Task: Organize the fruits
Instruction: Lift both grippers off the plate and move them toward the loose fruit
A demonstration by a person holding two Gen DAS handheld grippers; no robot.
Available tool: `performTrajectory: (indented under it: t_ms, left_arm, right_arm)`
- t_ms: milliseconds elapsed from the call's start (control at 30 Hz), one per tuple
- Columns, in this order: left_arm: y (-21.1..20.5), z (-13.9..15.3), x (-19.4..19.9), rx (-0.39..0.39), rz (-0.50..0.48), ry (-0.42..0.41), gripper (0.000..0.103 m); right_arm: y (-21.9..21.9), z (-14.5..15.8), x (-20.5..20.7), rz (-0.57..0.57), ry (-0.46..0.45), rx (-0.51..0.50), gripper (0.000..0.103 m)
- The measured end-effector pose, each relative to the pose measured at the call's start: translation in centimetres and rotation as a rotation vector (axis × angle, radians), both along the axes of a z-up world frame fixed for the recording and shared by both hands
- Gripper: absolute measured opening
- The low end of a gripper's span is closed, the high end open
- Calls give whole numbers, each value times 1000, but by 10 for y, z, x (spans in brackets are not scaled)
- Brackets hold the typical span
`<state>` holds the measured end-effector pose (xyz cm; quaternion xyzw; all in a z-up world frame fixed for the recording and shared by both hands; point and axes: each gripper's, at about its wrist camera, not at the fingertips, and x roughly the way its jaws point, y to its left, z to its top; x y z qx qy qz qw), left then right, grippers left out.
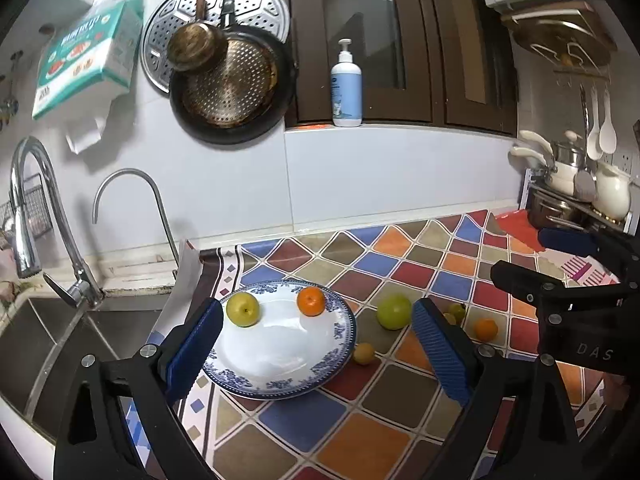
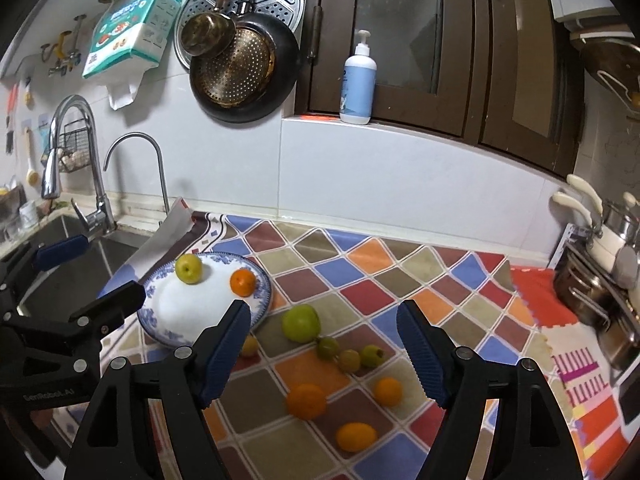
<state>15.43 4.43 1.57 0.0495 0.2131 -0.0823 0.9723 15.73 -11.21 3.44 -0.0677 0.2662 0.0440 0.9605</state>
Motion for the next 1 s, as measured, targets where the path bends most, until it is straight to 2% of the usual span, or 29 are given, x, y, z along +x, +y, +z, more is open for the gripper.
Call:
performTrajectory:
  t_ms: [233, 500, 700, 1000]
  left_arm:
    - [-33, -5, -10, 25, -2, -6, 96]
    - [-70, -23, -8, 47, -17, 47, 96]
    - [-91, -43, -6, 83, -42, 95, 96]
    - [-106, -78, 1, 180, -155, 167, 95]
  right_arm:
    - [-29, -5, -10, 32, 6, -29, 76]
    - [-64, -15, -8, 56, 43, -22, 76]
    - [-82, -36, -6, 72, 104, -20, 76]
    - [-87, -74, -6, 121, 222, -10, 75]
